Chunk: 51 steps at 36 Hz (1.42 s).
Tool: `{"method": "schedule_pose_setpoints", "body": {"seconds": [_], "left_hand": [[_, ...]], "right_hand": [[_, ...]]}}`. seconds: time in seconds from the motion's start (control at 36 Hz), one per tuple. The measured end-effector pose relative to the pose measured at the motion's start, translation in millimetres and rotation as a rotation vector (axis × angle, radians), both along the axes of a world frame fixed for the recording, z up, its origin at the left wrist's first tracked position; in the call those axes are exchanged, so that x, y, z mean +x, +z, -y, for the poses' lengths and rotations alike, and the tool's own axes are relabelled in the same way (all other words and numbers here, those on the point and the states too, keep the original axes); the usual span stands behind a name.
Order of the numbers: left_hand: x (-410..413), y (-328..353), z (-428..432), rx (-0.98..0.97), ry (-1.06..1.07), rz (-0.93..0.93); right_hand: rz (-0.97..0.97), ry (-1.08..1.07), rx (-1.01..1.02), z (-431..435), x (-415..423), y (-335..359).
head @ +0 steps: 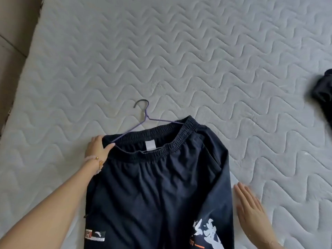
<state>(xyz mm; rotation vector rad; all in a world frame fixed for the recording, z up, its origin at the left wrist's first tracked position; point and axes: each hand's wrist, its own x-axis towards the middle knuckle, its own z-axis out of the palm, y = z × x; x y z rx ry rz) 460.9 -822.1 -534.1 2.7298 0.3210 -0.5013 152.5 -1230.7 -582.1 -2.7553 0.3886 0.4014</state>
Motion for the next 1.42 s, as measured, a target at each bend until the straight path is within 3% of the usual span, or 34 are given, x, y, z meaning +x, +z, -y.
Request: {"method": "schedule_pose_setpoints", "body": {"seconds": [0.25, 0.33, 0.47, 0.69, 0.81, 1.0, 1.11, 1.28, 1.42], "left_hand": [[12, 4, 30, -0.179, 0.064, 0.336], [14, 5, 40, -0.196, 0.102, 0.36], [14, 4, 46, -0.231, 0.077, 0.275], [-6, 13, 10, -0.599, 0.026, -0.107], [-6, 19, -4, -0.656, -0.13, -0.296], [-11, 5, 7, -0.325, -0.158, -0.122], [-22, 9, 13, -0.237, -0.142, -0.061], [-44, 79, 18, -0.373, -0.073, -0.012], [-84, 173, 38, -0.595, -0.051, -0.186]], "right_hand": [[-0.08, -0.067, -0.021, -9, 1, 6], [-0.093, -0.072, -0.016, -12, 1, 10], [-0.106, -0.102, -0.017, -15, 3, 12], [-0.115, -0.112, -0.048, -21, 3, 11], [-0.123, -0.13, -0.056, -22, 2, 10], [-0.15, -0.128, -0.053, -24, 3, 11], [-0.199, -0.129, -0.019, -24, 7, 19], [-0.349, -0.148, 0.144, -21, 24, 63], [-0.387, -0.209, 0.196, -33, 23, 123]]}}
